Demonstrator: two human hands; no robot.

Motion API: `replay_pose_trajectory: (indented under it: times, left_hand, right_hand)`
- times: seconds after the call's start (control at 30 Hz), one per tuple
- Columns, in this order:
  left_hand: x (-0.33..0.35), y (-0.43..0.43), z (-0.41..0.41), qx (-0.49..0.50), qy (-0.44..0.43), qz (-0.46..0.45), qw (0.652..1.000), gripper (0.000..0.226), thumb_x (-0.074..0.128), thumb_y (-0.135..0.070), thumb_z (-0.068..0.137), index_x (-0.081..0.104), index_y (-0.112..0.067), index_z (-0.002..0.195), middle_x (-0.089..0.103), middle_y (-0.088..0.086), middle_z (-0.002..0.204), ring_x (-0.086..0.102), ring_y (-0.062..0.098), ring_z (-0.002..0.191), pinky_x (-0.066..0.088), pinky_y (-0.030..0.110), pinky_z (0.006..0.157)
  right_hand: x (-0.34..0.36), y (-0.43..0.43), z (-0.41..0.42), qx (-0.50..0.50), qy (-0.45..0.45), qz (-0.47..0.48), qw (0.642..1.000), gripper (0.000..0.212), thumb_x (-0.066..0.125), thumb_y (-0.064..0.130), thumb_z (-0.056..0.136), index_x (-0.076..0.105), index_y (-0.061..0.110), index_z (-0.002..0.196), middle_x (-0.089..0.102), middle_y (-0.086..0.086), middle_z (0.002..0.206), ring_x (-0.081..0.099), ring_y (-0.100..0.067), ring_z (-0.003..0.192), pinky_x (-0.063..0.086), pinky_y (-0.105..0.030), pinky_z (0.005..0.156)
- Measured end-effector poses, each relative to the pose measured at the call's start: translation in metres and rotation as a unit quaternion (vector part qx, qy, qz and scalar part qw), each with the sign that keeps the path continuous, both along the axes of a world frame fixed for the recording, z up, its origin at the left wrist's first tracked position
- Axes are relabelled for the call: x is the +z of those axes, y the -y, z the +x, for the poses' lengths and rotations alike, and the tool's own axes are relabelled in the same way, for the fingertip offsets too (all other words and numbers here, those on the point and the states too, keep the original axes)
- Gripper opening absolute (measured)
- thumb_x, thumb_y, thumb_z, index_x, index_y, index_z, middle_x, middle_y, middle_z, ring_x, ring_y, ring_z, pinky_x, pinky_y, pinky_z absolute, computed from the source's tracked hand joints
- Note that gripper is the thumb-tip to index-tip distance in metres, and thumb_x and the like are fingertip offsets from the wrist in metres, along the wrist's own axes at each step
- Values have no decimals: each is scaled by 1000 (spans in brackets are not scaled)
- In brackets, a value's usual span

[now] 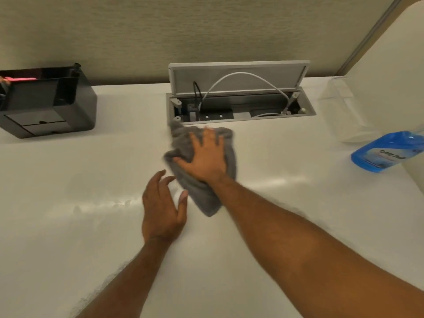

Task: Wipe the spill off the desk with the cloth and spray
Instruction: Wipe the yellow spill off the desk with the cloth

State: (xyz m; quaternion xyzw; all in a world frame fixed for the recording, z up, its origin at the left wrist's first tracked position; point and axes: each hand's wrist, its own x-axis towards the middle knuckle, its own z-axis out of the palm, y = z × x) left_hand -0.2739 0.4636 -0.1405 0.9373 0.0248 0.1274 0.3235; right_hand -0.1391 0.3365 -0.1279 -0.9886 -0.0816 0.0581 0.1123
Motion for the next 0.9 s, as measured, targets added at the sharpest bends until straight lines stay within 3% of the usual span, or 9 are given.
replay_pose_trajectory:
  times: [0.13, 0.23, 0.43, 0.53, 0.63, 0.77, 0.9]
  left_hand:
    - [2, -2, 1, -2, 18, -7, 1000, 57, 46, -44, 92, 48, -7, 135, 36, 14, 153, 35, 31, 142, 30, 47, 116]
    - [5, 1, -1, 2, 5, -4, 1000, 60, 43, -47, 93, 45, -9, 139, 31, 13, 157, 29, 30, 145, 26, 46, 118]
    - [0, -1, 0, 0, -32, 38, 999, 54, 46, -47, 94, 45, -18, 140, 36, 5, 156, 21, 22, 150, 23, 42, 121]
    - [-4, -1, 1, -11, -32, 58, 998, 48, 50, -43, 94, 49, -21, 137, 39, 4, 155, 20, 22, 151, 22, 43, 121]
    - [-6, -1, 2, -12, -35, 90, 995, 47, 47, -45, 94, 52, -23, 135, 39, 3, 155, 17, 24, 152, 19, 45, 122]
    - [-6, 0, 4, -2, -59, 115, 992, 54, 40, -53, 94, 50, -23, 138, 36, 2, 157, 15, 25, 153, 16, 46, 123]
    - [-5, 1, 4, -4, -58, 121, 991, 57, 40, -54, 95, 45, -22, 142, 31, 3, 160, 15, 24, 153, 17, 46, 123]
  right_hand:
    - [-14, -8, -29, 149, 14, 20, 989, 85, 40, 75, 88, 19, 31, 157, 5, -7, 167, 2, -24, 154, -6, -48, 123]
    - [-20, 25, -58, 167, 44, 52, 984, 79, 46, 71, 88, 26, 33, 155, 14, -2, 166, 11, -20, 153, 4, -48, 124]
    - [-12, 122, -79, -16, 72, 0, 997, 77, 41, 74, 85, 36, 33, 150, 27, 1, 162, 23, -19, 150, 12, -53, 122]
    - [-16, 171, -91, -184, 84, -22, 979, 79, 34, 77, 84, 35, 33, 149, 31, -3, 160, 26, -21, 149, 13, -56, 121]
    - [-19, 190, -98, -292, 69, -21, 954, 84, 25, 81, 84, 31, 29, 151, 27, -9, 162, 23, -27, 150, 12, -64, 118]
    - [-17, 168, -55, -327, 29, -8, 944, 98, 22, 85, 80, 24, 21, 154, 13, -17, 164, 8, -35, 152, 4, -75, 112]
    - [-14, 121, -8, -274, 3, -33, 961, 106, 6, 88, 75, 13, 22, 157, 7, -19, 165, 5, -38, 152, 6, -77, 110]
